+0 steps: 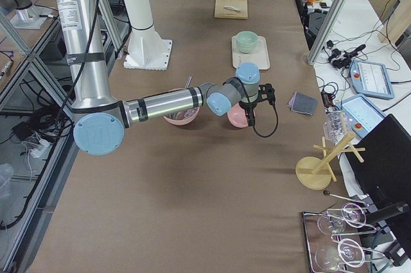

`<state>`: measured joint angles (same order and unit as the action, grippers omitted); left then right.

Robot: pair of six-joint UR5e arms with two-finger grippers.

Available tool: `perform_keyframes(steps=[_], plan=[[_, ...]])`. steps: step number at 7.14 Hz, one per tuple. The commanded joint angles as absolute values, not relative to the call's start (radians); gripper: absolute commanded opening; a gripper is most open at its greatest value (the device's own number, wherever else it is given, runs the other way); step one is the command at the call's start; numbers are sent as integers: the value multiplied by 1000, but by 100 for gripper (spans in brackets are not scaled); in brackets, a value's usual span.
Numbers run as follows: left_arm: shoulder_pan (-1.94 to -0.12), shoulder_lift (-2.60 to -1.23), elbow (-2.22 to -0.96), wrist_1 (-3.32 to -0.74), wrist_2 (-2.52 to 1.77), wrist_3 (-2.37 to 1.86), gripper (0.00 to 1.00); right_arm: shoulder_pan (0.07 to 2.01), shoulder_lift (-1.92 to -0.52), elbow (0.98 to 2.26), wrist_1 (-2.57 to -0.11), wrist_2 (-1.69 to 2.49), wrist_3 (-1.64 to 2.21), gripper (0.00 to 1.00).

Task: Stack pink bowl on green and place spoon
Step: 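Reach the right gripper to the rim of the pink bowl and grasp it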

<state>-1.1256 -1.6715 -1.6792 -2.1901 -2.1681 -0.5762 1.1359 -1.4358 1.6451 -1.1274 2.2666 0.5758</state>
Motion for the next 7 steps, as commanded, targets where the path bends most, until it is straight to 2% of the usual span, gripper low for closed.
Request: perform_keyframes(steps=[1,3,4,5,6,7], plan=[[-1124,-1672,-1674,-2189,-2143,-603,98,1071,-1424,1550,-1054,2244,595,100],[-1124,-1672,-1675,-2189,-2145,-603,98,1030,-1422,1485,-990,2241,594,100],[-1124,-1671,-1674,-2189,-2145,-595,97,1019,-1420,1480,-982,2243,594,92],[-1124,-1671,-1674,-2191,-2152,-594,97,1014,-1420,1474,-982,2244,591,30],[-1124,-1671,-1675,-2194,-2157,-592,97,1014,-1419,1477,-982,2249,588,0],[-1124,-1671,-1675,-2195,-2158,-594,97,1017,-1420,1483,-979,2250,594,0]])
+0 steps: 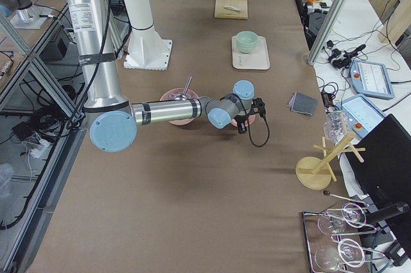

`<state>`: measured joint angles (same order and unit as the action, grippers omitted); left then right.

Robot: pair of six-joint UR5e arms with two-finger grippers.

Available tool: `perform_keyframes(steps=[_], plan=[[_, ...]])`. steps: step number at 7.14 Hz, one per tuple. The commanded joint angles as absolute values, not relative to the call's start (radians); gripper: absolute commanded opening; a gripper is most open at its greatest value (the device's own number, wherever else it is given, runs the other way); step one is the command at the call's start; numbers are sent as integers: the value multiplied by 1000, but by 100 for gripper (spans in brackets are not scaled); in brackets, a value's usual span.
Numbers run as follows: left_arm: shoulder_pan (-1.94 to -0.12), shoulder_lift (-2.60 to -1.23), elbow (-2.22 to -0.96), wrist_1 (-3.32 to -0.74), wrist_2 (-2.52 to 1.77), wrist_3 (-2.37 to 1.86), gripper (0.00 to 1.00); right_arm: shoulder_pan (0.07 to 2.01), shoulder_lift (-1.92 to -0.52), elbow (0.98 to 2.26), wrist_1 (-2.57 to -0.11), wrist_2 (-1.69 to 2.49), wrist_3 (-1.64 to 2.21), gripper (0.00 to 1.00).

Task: Stack pink bowl on green and place spoon
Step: 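Reach the right gripper to the rim of the pink bowl and grasp it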

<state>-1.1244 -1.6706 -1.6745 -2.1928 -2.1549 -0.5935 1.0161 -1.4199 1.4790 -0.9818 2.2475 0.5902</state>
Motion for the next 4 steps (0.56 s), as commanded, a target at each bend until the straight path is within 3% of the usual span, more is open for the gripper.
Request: perform_keyframes(steps=[1,4], plan=[[-1124,-1672,-1674,-2194,-2158,-595,97,1041,-1417,1486,-976,2256,595,0],[-1123,-1672,-1663,-2197,-2157,-600,97,1159,-1367,1489,-977,2436,714,0]])
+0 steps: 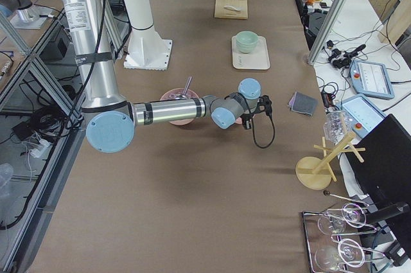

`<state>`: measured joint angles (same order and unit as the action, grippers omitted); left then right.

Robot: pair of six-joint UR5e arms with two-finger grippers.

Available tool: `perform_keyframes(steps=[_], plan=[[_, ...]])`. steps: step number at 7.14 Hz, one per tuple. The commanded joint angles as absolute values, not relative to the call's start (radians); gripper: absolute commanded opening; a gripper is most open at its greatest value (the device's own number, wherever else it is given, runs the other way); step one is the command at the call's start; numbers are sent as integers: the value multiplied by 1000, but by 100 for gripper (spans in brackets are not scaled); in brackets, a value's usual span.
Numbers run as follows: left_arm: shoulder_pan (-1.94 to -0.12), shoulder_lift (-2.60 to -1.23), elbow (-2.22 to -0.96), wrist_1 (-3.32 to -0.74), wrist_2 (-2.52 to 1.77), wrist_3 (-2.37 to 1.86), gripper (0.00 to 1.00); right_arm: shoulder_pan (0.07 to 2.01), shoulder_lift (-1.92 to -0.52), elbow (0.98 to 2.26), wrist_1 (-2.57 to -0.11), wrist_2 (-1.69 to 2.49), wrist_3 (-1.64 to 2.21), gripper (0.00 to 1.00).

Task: Stack pink bowl on green and place spoon
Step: 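Reach the right gripper to the rim of the pink bowl and grasp it, then lift the pink bowl with the right gripper while the left gripper grasps the white spoon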

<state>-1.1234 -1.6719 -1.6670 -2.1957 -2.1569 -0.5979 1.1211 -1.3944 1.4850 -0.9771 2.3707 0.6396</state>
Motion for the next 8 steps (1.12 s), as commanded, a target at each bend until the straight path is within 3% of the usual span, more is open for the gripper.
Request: perform_keyframes(steps=[1,6,8], plan=[[-1099,-1664,-1663,-2197,-2149,-600,97,1166,-1333,1499,-977,2454,795,0],[-956,-1602,-1660,-2191,-2140,-606,97,1151,-1214,1520,-976,2445,1005,0],[-920,-1595,-1657,-2191,-2138,-603,85,1146,-1192,1522,-976,2445,1035,0]])
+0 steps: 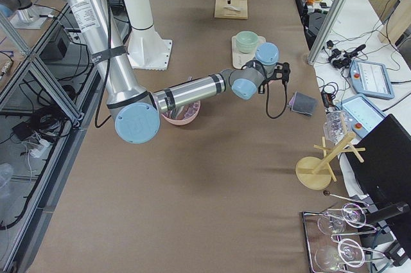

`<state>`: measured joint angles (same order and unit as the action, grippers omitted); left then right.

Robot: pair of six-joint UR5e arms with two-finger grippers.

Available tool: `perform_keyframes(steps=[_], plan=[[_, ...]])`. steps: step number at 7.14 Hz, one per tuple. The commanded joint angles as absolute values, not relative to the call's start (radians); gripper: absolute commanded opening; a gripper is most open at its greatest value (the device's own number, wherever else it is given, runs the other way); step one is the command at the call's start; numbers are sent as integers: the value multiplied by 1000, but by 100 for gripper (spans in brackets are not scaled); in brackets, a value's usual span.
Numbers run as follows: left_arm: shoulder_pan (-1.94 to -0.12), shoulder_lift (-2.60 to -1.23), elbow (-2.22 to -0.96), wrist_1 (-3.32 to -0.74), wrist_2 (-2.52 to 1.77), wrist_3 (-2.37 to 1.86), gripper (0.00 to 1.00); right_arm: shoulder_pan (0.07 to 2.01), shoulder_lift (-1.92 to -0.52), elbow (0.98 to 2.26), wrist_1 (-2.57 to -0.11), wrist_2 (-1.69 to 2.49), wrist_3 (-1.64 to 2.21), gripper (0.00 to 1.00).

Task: Stack pink bowl on green and place spoon
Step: 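Lift the pink bowl with the right gripper while the left gripper grasps the white spoon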

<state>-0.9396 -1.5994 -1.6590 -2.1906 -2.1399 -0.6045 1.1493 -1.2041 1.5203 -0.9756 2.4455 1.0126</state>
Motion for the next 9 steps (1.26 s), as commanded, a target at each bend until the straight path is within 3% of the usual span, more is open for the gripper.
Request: perform_keyframes(steps=[1,4,9], plan=[[-914,-1598,-1645,-2191,-2138,-601,85,1143,-1186,1523,-976,2445,1037,0],[-907,-1658,-1574,-2194,-2114,-600,83,1138,-1186,1528,-976,2444,1037,0],[-907,-1658,-1578,-2201,-2114,-598,0,1134,-1184,1528,-976,2444,1037,0]])
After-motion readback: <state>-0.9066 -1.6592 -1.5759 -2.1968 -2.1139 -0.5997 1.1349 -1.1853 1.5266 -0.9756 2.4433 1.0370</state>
